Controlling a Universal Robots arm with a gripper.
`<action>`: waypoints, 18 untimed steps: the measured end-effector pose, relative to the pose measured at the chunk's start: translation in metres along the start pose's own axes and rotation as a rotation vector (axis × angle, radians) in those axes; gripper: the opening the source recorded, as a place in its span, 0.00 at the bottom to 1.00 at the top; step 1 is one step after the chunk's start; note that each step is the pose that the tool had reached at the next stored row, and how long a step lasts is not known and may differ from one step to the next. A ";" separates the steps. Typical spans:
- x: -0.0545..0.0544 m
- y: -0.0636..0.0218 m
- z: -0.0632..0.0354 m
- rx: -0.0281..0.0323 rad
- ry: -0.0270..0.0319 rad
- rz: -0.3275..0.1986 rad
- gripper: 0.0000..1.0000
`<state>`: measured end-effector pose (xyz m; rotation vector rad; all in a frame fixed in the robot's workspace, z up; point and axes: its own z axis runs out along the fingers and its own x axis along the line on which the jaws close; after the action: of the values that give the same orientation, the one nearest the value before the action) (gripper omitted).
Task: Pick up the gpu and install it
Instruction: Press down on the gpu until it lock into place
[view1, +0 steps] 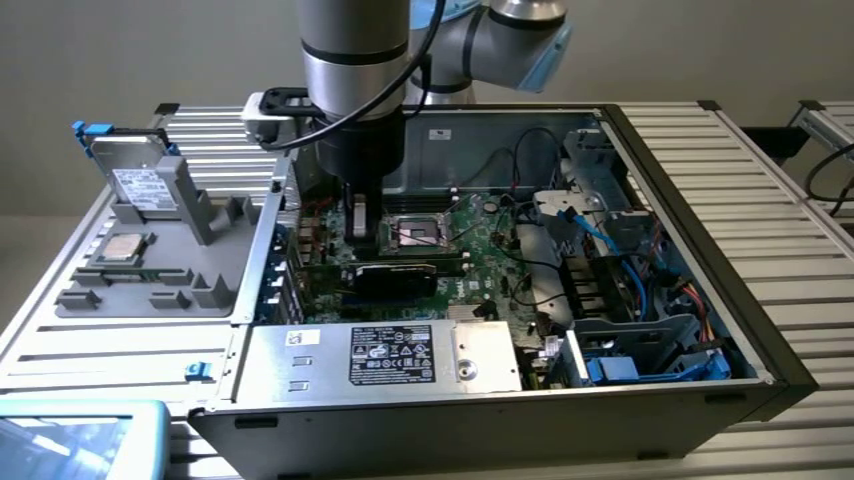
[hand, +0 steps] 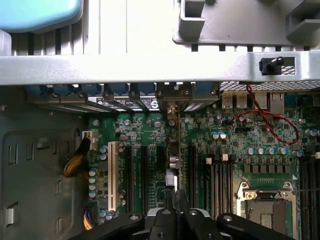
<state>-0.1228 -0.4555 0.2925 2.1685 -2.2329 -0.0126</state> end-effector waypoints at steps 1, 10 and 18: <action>0.000 0.0011 0.0007 0.0050 -0.0002 0.000 0.12; -0.007 0.0073 0.0126 0.0154 -0.0007 0.008 0.12; -0.008 0.0126 0.0185 0.0213 -0.0009 0.013 0.12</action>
<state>-0.1357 -0.4477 0.2742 2.1644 -2.2585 0.0105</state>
